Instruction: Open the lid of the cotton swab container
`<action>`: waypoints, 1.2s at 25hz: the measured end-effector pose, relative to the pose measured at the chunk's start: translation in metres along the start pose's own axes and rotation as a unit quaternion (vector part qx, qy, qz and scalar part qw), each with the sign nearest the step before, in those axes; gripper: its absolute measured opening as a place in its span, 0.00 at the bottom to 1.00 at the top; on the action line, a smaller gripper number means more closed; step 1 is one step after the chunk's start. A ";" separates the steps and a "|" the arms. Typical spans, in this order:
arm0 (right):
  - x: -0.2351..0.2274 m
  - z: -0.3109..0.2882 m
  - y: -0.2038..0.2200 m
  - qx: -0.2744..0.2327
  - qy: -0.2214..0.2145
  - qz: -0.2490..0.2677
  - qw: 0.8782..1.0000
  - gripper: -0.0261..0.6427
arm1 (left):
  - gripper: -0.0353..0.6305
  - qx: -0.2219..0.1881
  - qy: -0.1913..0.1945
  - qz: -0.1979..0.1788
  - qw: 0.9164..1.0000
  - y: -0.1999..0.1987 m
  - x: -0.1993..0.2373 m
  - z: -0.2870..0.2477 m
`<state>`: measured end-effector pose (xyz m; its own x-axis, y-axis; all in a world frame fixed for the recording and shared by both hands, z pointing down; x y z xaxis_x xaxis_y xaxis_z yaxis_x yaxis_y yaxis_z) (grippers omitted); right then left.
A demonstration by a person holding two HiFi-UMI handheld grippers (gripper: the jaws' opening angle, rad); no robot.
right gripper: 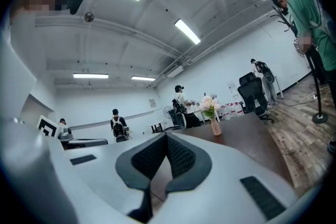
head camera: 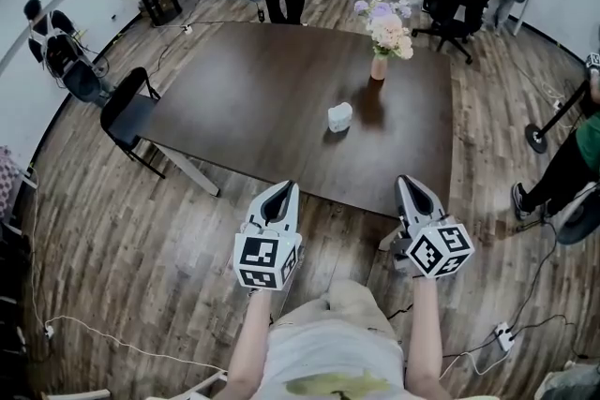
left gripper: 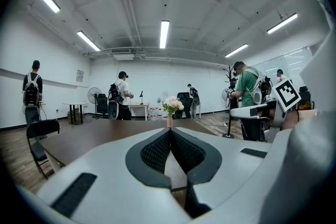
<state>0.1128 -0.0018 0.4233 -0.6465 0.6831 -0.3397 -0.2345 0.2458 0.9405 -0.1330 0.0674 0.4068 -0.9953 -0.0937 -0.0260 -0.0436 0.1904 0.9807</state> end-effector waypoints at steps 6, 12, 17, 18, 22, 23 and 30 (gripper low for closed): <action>-0.014 -0.013 0.002 -0.001 0.009 -0.011 1.000 0.07 | 0.09 0.002 0.010 0.009 1.000 0.000 0.005 -0.020; -0.042 -0.041 -0.003 -0.002 0.012 -0.016 1.000 0.07 | 0.09 0.002 0.019 0.025 1.000 0.000 0.011 -0.058; -0.061 -0.079 -0.016 -0.001 0.005 -0.010 1.000 0.07 | 0.09 0.008 0.017 0.025 1.000 -0.005 0.028 -0.096; -0.066 -0.086 -0.020 -0.002 0.003 -0.008 1.000 0.07 | 0.09 0.009 0.016 0.025 1.000 -0.006 0.030 -0.104; -0.084 -0.115 -0.034 -0.003 -0.010 -0.004 1.000 0.07 | 0.09 0.014 0.024 0.023 0.999 -0.013 0.035 -0.136; -0.088 -0.123 -0.037 -0.002 -0.012 -0.004 1.000 0.07 | 0.09 0.016 0.024 0.024 0.999 -0.015 0.038 -0.144; -0.116 -0.174 -0.045 0.011 -0.028 -0.005 1.000 0.07 | 0.09 0.033 0.025 0.019 0.999 -0.018 0.050 -0.195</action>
<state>0.0721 -0.2117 0.4197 -0.6026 0.7176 -0.3492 -0.2241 0.2678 0.9370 -0.1655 -0.1313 0.4253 -0.9909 -0.1332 0.0213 -0.0139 0.2578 0.9661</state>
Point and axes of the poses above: the fingertips, and each gripper's own axes: z backward along the fingers, x to its left, y out of its underside, the point moved 5 cm from there along z, backward along the fingers, and after that the axes turned 6 degrees about -y, right-handed, at the moved point
